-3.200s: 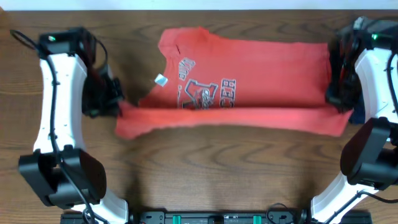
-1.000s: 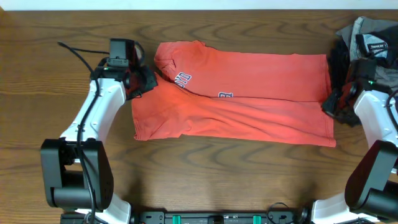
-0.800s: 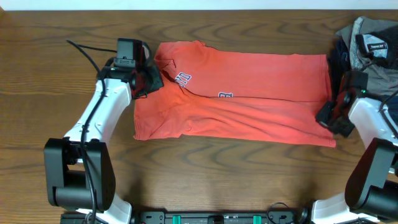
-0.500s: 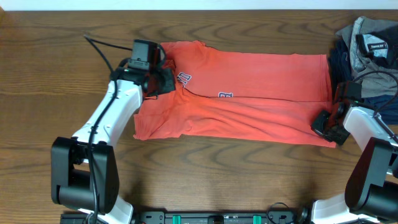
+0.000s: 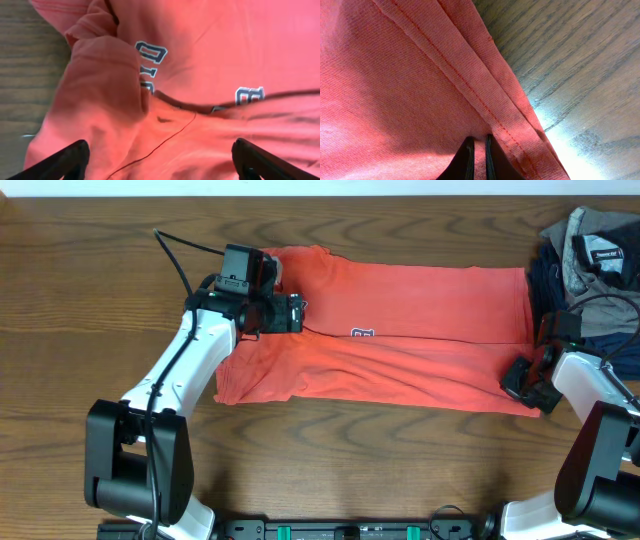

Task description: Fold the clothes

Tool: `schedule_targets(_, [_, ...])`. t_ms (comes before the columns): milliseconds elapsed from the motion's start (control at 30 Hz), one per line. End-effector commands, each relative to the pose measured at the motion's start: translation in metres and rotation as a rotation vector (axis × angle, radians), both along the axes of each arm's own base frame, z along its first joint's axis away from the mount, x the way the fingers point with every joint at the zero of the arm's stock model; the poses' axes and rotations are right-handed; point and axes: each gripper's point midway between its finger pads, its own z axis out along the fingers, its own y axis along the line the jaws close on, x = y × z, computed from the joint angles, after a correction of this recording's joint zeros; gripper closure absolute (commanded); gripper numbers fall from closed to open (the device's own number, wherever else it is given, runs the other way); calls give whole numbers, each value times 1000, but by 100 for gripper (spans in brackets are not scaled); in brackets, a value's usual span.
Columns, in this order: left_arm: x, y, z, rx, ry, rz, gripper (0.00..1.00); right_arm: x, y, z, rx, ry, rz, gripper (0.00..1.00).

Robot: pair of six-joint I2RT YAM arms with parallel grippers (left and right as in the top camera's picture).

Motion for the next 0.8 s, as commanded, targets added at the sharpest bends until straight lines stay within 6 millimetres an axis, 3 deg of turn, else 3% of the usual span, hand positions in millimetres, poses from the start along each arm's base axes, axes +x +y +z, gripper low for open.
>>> schedule_targets(0, [3,21,6,39,-23,0,6,-12,2,-10,11,39,11,91])
schedule_targets(233, [-5,64,1,4,81,181,6,-12,2,-10,12,39,11,91])
schedule_targets(400, [-6,35,11,-144,86,116,6,-12,2,-10,12,39,11,90])
schedule_targets(633, [19,23,9,-29,-29,181,7,-14,4,-11,22,48,11,91])
schedule_targets(767, [32,5,-2,22,-83,156,7,-15,4,-11,25,52,12,91])
